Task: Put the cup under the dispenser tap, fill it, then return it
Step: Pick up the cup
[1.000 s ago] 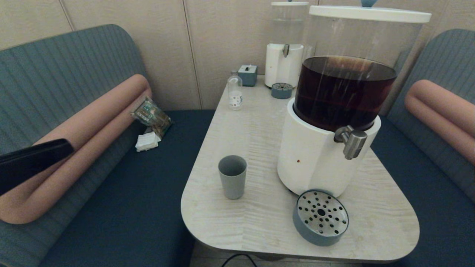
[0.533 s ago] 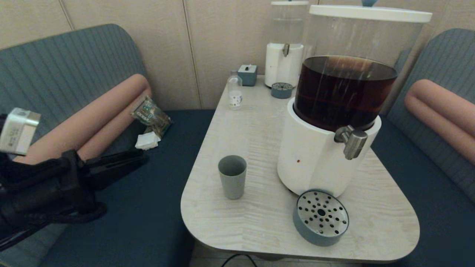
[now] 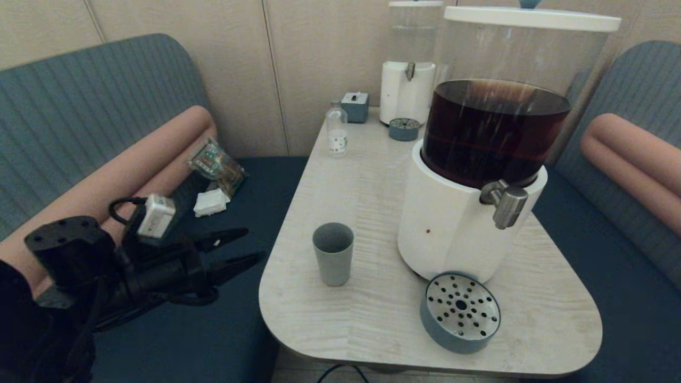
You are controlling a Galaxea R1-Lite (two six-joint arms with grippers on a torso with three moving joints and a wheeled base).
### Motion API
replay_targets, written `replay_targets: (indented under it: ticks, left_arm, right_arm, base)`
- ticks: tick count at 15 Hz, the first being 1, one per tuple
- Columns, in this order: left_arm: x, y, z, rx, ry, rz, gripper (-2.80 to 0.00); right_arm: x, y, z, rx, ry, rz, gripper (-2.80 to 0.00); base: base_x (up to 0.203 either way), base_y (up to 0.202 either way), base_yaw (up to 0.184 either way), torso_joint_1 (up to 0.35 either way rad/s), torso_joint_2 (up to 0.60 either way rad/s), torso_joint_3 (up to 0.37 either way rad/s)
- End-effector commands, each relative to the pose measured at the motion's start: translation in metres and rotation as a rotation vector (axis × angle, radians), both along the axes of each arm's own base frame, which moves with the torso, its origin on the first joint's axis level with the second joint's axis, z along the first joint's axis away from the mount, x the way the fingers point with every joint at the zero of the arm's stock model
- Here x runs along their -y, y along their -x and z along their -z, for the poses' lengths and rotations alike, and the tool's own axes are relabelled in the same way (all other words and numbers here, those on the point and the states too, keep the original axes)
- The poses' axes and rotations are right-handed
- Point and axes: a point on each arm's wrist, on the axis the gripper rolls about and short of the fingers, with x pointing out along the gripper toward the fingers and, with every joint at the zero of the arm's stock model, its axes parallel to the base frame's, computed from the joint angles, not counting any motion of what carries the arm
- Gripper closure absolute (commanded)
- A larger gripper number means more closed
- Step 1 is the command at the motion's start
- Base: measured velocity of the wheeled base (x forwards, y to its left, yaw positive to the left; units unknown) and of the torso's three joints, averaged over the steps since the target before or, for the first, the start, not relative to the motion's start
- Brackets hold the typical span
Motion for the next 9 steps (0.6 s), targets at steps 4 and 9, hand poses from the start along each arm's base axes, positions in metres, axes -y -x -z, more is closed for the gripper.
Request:
replay_targets:
  ticks: [4, 9]
  left_arm:
    - [0.001, -0.029, 0.035, -0.067, -0.009, 0.082, -2.80]
    - [0.015, -0.056, 0.050, -0.054, -0.014, 0.130, -2.80]
  right_arm:
    - [0.000, 0.000, 0.000, 0.001, 0.001, -0.001, 0.00]
    - [0.000, 0.000, 0.000, -0.001, 0.001, -0.001, 0.00]
  base:
    - [0.000, 0.000, 0.000, 0.000, 0.00, 0.000]
    - [0.000, 0.000, 0.000, 0.000, 0.00, 0.000]
